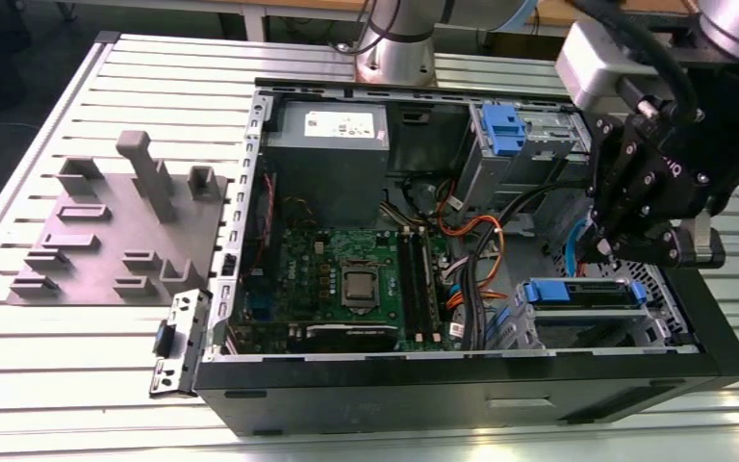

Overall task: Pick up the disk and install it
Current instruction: 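Insert the disk into the insertion slot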

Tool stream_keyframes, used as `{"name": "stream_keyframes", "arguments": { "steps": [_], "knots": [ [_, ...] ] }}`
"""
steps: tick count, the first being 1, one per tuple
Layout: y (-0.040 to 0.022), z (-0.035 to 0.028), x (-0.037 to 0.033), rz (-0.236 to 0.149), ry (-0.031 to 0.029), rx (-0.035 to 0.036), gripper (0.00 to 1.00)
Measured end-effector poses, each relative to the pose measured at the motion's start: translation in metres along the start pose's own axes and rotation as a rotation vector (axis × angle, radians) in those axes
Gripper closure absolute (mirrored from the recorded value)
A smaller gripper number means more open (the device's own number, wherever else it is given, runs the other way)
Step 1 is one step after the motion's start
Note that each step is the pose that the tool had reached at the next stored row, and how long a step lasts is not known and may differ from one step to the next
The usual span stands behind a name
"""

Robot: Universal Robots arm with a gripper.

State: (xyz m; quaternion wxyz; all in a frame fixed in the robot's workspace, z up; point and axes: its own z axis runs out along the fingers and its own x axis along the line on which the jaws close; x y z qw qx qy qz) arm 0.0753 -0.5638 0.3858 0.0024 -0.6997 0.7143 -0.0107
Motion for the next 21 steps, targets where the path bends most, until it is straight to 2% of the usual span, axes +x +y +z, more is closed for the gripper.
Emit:
{"name": "stream_keyframes", "arguments": {
  "steps": [5,15,21],
  "knots": [
    [0.0002,0.0074,-0.0001,0.000,0.0010,0.0004,0.89],
    [0.0002,0.0083,-0.0001,0.000,0.0008,0.0004,0.89],
    [0.0002,0.0136,-0.0001,0.000,0.0010,0.0007,0.89]
  ]
}}
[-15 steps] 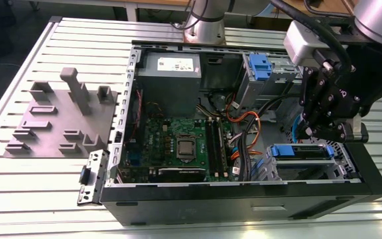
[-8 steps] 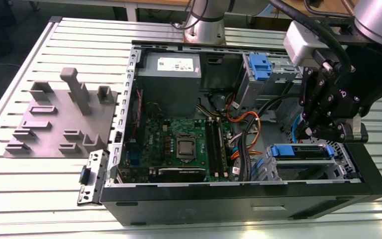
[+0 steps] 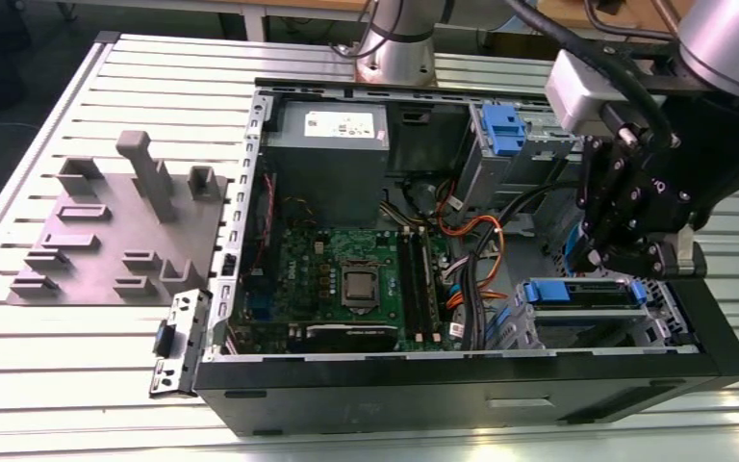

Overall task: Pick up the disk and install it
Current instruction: 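Insert the disk into the insertion slot, then insert the first disk wire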

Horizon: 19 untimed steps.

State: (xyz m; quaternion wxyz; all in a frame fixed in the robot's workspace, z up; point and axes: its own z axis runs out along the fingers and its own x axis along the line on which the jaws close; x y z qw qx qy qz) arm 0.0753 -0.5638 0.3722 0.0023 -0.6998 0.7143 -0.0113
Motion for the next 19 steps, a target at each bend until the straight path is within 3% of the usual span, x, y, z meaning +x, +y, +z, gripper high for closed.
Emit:
{"name": "stream_keyframes", "arguments": {
  "steps": [11,19],
  "knots": [
    [0.0004,0.0192,0.0014,0.000,-0.0001,0.0001,0.89],
    [0.0005,0.0241,0.0019,0.000,0.0000,0.0002,0.89]
  ]
}}
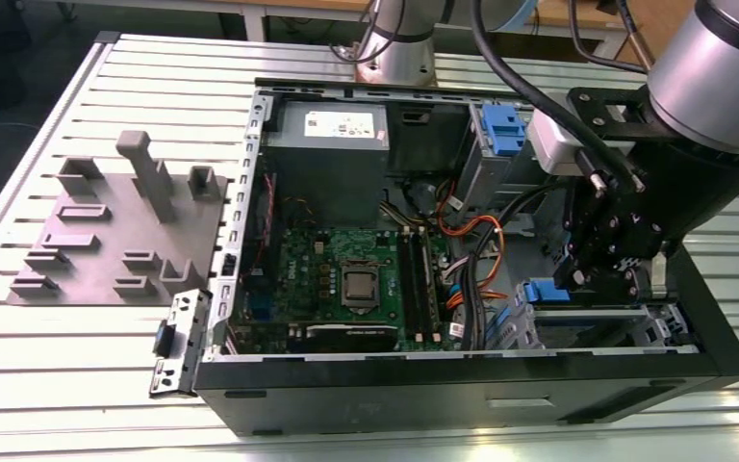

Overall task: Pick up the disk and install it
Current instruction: 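Insert the first disk wire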

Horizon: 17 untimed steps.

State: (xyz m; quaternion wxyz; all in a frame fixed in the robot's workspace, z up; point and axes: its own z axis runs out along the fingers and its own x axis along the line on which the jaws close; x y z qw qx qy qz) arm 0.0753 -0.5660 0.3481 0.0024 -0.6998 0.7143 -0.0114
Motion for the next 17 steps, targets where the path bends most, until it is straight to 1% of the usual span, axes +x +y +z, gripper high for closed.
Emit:
{"name": "stream_keyframes", "arguments": {
  "steps": [10,12,13,14,17],
  "knots": [
    [-0.0001,0.0001,0.0000,0.000,-0.0001,0.0000,0.89],
    [-0.0022,0.0004,-0.0001,0.000,-0.0003,0.0000,0.89],
    [-0.0042,0.0005,-0.0001,0.000,-0.0002,0.0000,0.89],
    [-0.0075,0.0005,-0.0003,0.000,-0.0001,0.0000,0.89],
    [-0.0204,0.0007,-0.0009,0.000,-0.0001,-0.0001,0.89]
  ]
}}
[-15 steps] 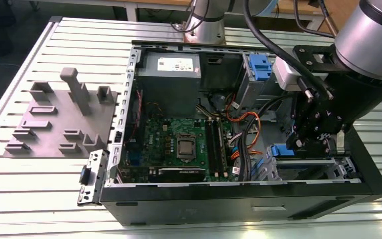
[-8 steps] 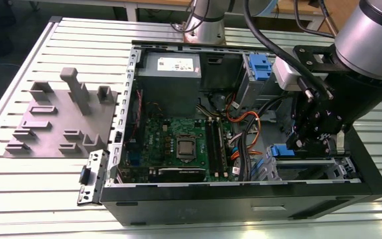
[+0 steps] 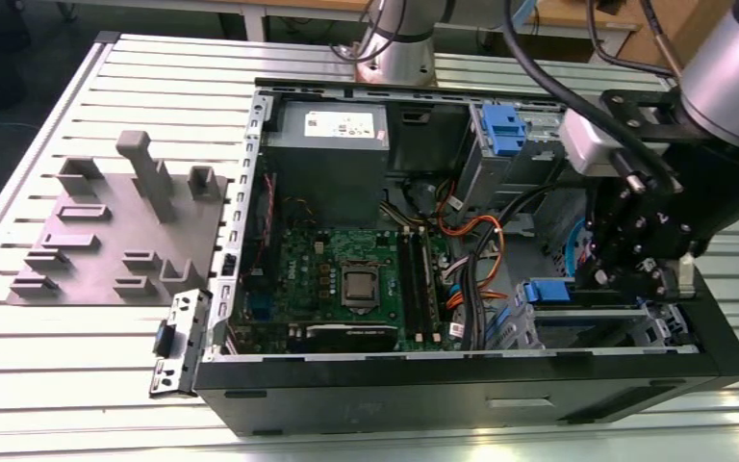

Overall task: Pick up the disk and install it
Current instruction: 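Insert the first disk wire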

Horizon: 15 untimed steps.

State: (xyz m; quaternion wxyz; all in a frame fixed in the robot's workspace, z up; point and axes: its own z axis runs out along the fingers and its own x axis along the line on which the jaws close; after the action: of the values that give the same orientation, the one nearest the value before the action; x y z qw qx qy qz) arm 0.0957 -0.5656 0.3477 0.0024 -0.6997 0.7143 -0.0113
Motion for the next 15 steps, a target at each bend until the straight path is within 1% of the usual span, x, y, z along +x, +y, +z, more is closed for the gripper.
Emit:
{"name": "stream_keyframes", "arguments": {
  "steps": [3,6,8,11,15],
  "knots": [
    [-0.0135,0.0002,-0.0008,0.000,0.0000,-0.0011,0.89],
    [-0.0247,0.0004,-0.0019,0.000,0.0001,-0.0024,0.89],
    [-0.0305,0.0005,-0.0031,0.000,0.0000,-0.0027,0.89],
    [-0.0343,0.0002,-0.0045,0.000,0.0000,-0.0034,0.89],
    [-0.0356,-0.0057,-0.0061,0.000,0.0001,-0.0036,0.89]
  ]
}}
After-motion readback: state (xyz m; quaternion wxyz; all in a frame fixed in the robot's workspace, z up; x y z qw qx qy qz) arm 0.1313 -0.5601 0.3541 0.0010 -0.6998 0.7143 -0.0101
